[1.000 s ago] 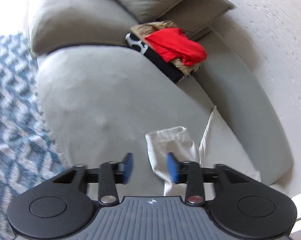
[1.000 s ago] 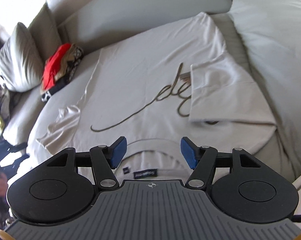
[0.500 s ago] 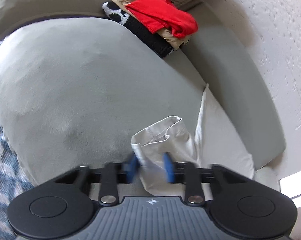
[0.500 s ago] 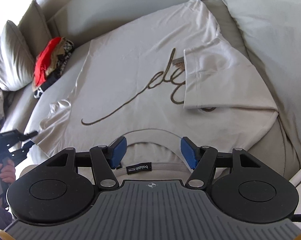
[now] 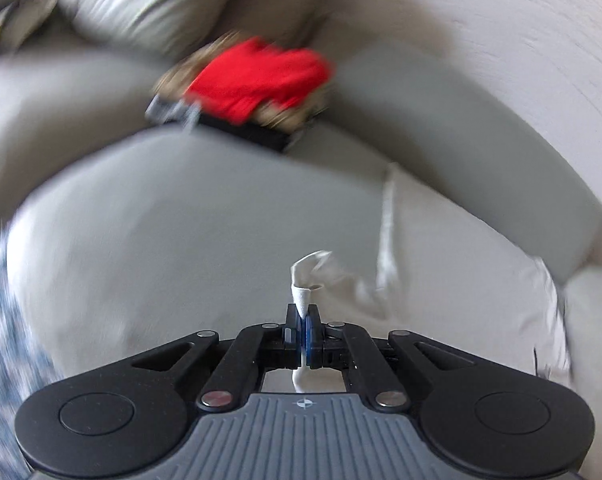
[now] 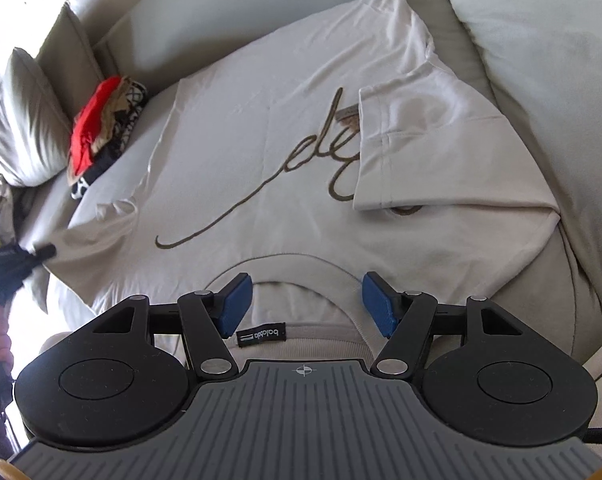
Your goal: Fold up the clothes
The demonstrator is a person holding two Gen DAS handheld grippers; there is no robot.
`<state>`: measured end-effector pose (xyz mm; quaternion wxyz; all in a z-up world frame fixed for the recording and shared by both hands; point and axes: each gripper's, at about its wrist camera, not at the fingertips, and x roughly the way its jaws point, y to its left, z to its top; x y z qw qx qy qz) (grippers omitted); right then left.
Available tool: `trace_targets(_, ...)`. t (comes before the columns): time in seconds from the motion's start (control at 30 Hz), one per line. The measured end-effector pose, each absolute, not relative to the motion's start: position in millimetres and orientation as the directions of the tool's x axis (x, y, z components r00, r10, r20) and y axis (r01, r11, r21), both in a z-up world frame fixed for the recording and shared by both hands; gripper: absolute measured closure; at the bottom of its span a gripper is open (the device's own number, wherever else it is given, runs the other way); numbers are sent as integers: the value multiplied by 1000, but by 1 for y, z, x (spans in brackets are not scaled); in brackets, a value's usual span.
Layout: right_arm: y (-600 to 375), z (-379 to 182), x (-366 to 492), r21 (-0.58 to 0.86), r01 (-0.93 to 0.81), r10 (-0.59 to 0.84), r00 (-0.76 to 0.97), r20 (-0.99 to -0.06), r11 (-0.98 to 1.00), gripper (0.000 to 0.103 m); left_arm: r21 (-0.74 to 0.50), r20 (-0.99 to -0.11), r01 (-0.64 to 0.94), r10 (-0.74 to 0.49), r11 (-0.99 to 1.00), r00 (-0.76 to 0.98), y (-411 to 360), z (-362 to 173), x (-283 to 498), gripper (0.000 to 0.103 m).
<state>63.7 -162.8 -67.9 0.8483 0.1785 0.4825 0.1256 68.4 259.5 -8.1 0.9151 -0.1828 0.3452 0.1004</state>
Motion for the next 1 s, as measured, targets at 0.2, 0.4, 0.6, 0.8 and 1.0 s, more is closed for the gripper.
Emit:
trace_targets(0.2,-171,-70,64,473,-24,419,505,-754,881,36,-81,-682,-9,-49,997,730,156,-10,60,102)
trace_targets(0.4,-180,-67,61,501,-18,440,506,-742,866,36,18,-729,249,-158,968,666,70,-15,49,62)
trace_targets(0.6,-196,-65,58,526,15,441,525,-728,850,36,-205,-719,76,-202,976,665,129,-7,29,50)
trace_targets(0.8,-195,-70,57,535,37,443,515,-734,844,36,-387,-774,-298,-133,873,619,236,-28,40,60)
trace_targets(1.0,-196,-72,58,522,32,436,507,-743,852,35,-447,-822,-310,-248,839,512,253,-58,60,72)
